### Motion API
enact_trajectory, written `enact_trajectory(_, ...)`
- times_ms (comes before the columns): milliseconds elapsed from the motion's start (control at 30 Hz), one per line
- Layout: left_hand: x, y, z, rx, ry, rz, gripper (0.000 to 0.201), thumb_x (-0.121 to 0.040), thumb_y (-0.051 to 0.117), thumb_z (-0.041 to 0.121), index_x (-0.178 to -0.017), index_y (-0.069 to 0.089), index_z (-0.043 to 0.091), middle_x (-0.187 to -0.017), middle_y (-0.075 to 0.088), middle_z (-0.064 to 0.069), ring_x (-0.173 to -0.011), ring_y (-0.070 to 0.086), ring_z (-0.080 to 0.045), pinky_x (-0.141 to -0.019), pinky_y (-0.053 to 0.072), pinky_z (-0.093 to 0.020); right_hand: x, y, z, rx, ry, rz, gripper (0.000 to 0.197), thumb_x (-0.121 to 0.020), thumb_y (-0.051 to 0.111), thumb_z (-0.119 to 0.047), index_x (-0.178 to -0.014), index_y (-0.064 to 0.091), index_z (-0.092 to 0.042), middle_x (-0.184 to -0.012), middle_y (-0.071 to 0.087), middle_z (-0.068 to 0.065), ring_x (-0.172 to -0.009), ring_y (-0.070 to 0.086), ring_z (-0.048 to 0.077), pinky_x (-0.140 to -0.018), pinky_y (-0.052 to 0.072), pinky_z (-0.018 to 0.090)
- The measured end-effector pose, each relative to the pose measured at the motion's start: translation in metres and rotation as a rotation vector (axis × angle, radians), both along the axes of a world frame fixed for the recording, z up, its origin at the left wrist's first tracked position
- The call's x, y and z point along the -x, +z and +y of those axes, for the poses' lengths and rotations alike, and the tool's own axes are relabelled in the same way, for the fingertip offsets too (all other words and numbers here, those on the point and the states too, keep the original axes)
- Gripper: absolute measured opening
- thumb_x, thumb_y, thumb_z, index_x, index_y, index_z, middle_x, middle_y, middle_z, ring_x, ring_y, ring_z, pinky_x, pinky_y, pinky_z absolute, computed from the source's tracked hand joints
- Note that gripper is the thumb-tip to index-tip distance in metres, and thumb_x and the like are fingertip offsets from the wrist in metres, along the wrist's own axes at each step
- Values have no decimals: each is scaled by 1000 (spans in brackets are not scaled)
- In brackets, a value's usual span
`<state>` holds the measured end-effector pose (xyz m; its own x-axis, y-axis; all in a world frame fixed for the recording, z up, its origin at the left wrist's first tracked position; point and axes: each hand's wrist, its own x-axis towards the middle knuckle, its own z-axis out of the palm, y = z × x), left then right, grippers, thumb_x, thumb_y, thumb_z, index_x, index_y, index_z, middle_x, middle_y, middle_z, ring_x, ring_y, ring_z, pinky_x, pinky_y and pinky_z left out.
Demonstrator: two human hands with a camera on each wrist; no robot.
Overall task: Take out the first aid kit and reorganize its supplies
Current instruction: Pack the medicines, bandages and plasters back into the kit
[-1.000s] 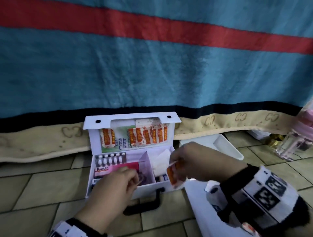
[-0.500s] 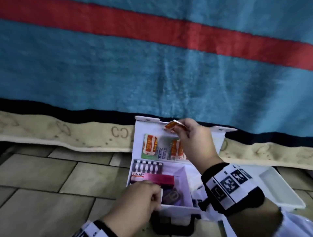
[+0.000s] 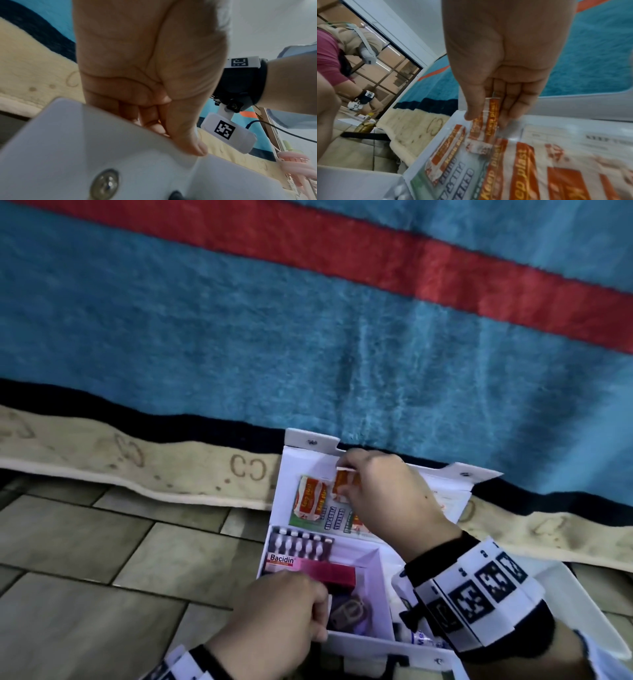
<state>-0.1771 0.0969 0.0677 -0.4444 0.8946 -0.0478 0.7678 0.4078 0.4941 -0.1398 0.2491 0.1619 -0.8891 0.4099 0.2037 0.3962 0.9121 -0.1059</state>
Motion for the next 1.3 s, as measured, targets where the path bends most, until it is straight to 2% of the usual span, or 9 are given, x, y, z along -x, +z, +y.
enact_trajectory(67,1,-1,0,0,-3,14,20,-76,68,34,-94,63,27,-100,66,10,-96,56,-3,-77,42,-19,2,1,-5,1,-2,23,28,-83,65,-24,-110,59,-26,-106,69,0,-101,63,25,-77,52,32)
enact_trajectory(233,1,-2,1,5,-19,39,21,-77,67,32,-96,63,24,-103,66,8,-97,57,-5,-78,42,-20,8,-10,-4,-31,-6,-38,36,-79,53,-2,-105,61,-25,-95,69,3,-93,63,26,-74,45,29)
enact_trajectory(367,0,0,0,15,-12,37,17,-76,67,32,-92,64,25,-99,68,9,-93,59,-6,-75,41,-21,5,-8,-6,-13,15,-82,29,-84,56,-12,-110,59,-25,-98,68,5,-94,61,26,-71,38,27)
enact_trajectory(467,-1,0,0,24,-9,41,18,-76,67,32,-93,64,26,-98,68,9,-92,59,-6,-75,43,-22,6,-4,-6,54,-21,-23,15,-81,66,-27,-95,61,-25,-91,69,2,-88,63,26,-67,43,28)
enact_trajectory(700,-2,1,-1,24,-2,33,17,-77,67,33,-92,64,26,-96,68,10,-91,59,-4,-75,43,-21,6,-16,3,263,-94,119,17,-85,59,-12,-94,64,-25,-86,71,6,-80,65,26,-70,54,34)
enact_trajectory(833,-1,1,0,38,11,19,16,-76,68,32,-90,64,27,-94,68,10,-88,59,-4,-75,43,-21,5,-14,3,195,-24,117,8,-88,60,-26,-91,66,-21,-83,72,3,-75,66,23,-68,53,32)
enact_trajectory(1000,-1,2,1,39,10,5,14,-76,68,31,-88,63,27,-88,66,11,-82,55,-2,-70,40,-21,5,-15,11,271,-90,286,9,-89,61,-15,-93,68,-17,-78,66,1,-65,57,18,-63,45,24)
enact_trajectory(1133,0,2,1,43,6,-1,14,-75,68,32,-88,63,28,-79,60,14,-83,56,-2,-74,43,-22,1,-21,7,265,-76,170,10,-91,57,-21,-95,65,-25,-78,70,2,-66,64,22,-62,53,32)
enact_trajectory(1300,0,2,1,39,6,11,16,-76,68,32,-90,63,26,-90,67,11,-90,59,-4,-74,42,-20,1,-17,-1,137,-31,49,13,-84,65,-39,-85,57,-29,-76,68,-4,-77,60,16,-74,36,27)
